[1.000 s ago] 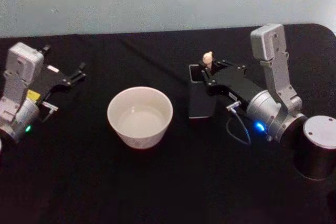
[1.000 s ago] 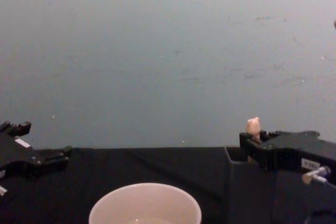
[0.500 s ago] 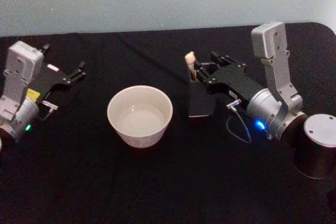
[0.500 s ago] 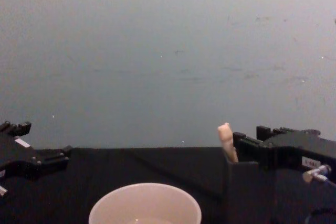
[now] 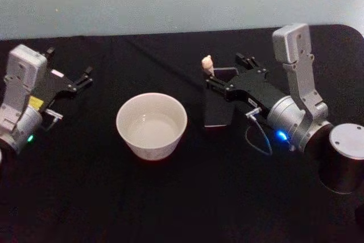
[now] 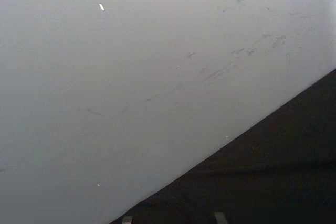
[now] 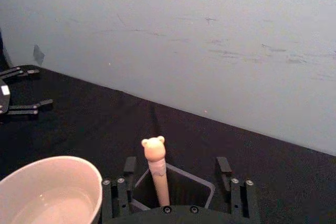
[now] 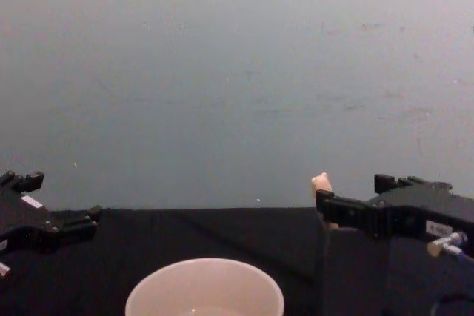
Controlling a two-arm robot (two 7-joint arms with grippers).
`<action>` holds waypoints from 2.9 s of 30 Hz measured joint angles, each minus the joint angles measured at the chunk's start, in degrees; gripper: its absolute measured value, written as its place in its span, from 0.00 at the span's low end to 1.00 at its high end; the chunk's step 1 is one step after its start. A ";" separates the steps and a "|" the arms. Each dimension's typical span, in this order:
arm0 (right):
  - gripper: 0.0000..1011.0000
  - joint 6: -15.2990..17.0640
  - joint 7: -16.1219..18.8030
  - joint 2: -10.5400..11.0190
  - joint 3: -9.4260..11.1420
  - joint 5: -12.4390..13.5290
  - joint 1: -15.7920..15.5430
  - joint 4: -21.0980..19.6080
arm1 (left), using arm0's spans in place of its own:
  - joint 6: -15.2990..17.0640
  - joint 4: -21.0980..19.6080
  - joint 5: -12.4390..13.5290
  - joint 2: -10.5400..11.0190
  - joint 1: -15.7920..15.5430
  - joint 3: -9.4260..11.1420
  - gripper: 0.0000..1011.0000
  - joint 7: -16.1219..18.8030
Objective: Pick up the stirring spoon with one hand, stir inside the cup, then place it back in its original position.
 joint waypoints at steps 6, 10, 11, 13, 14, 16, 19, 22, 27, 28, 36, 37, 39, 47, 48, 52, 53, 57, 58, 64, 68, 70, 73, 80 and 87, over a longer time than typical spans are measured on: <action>0.99 0.00 0.00 0.00 0.00 0.03 0.00 0.00 | 0.00 0.00 0.00 0.00 0.00 0.00 0.99 0.00; 0.99 -0.23 0.56 -0.01 0.45 0.70 0.00 -0.73 | 0.00 0.00 0.00 0.00 0.00 0.00 0.99 0.00; 0.99 -0.52 0.99 -0.02 0.92 1.42 -0.03 -1.37 | 0.00 0.00 0.00 0.00 0.00 0.00 0.99 0.00; 0.99 -1.20 1.37 -0.16 1.91 2.68 -0.04 -2.43 | 0.00 0.00 0.00 0.00 0.00 0.00 0.99 0.00; 0.99 -1.42 1.39 -0.23 2.24 3.09 -0.04 -2.72 | 0.00 0.00 0.00 0.00 0.00 0.00 0.99 0.00; 0.99 -1.97 1.31 -0.42 3.25 4.09 -0.01 -3.34 | 0.00 0.00 0.00 0.00 0.00 0.00 0.99 0.00; 0.99 -3.19 0.12 -0.89 5.01 5.22 0.27 -3.67 | 0.00 0.00 0.00 0.00 0.00 0.00 0.99 0.00; 0.99 -4.98 -2.17 -1.34 6.50 4.73 0.65 -2.51 | 0.00 0.00 0.00 0.00 0.00 0.00 0.99 0.00; 0.99 -6.28 -5.42 -1.85 8.10 1.76 1.34 1.83 | 0.00 0.00 0.00 0.00 0.00 0.00 0.99 0.00; 0.99 -6.41 -5.78 -1.87 8.20 1.23 1.40 2.54 | 0.00 0.00 0.00 0.00 0.00 0.00 0.99 0.00; 0.99 -6.64 -7.76 -2.09 7.85 -3.50 1.63 8.68 | 0.00 0.00 0.00 0.00 0.00 0.00 0.99 0.00; 0.99 -6.23 -7.84 -2.11 7.60 -4.18 1.65 9.58 | 0.00 0.00 0.00 0.00 0.00 0.00 0.99 0.00; 0.99 -5.44 -7.80 -2.09 7.16 -5.24 1.72 10.88 | 0.00 0.00 0.00 0.00 0.00 0.00 0.99 0.00; 0.99 -5.02 -7.72 -2.07 7.00 -5.69 1.76 11.29 | 0.00 0.00 0.00 0.00 0.00 0.00 0.99 0.00; 0.99 -5.03 -7.71 -2.07 7.00 -5.67 1.77 11.25 | 0.00 0.00 0.00 0.00 0.00 0.00 0.99 0.00; 0.99 -5.11 -7.70 -2.07 7.05 -5.52 1.76 11.08 | 0.00 0.00 0.00 0.00 0.00 0.00 0.99 0.00; 0.99 -5.13 -7.69 -2.07 7.07 -5.48 1.75 11.03 | 0.00 0.00 0.00 0.00 0.00 0.00 0.99 0.00; 0.99 -5.20 -7.67 -2.07 7.09 -5.35 1.74 10.92 | 0.00 0.00 0.00 0.00 0.00 0.00 0.99 0.00; 0.99 -5.22 -7.67 -2.07 7.10 -5.32 1.73 10.87 | 0.00 0.00 0.00 0.00 0.00 0.00 0.99 0.00; 0.99 -5.27 -7.66 -2.07 7.13 -5.25 1.70 10.79 | 0.00 0.00 0.00 0.00 0.00 0.00 0.99 0.00; 0.99 -5.30 -7.66 -2.07 7.17 -5.22 1.68 10.74 | 0.00 0.00 0.00 0.00 0.00 0.00 0.99 0.00; 0.99 -5.32 -7.66 -2.07 7.18 -5.20 1.68 10.73 | 0.00 0.00 0.00 0.00 0.00 0.00 0.99 0.00; 0.99 -5.34 -7.65 -2.07 7.18 -5.19 1.68 10.70 | 0.00 0.00 0.00 0.00 0.00 0.00 0.99 0.00; 0.99 -5.36 -7.65 -2.07 7.18 -5.15 1.68 10.65 | 0.00 0.00 0.00 0.00 0.00 0.00 0.99 0.00; 0.99 -5.36 -7.65 -2.07 7.17 -5.11 1.68 10.64 | 0.00 0.00 0.00 0.00 0.00 0.00 0.99 0.00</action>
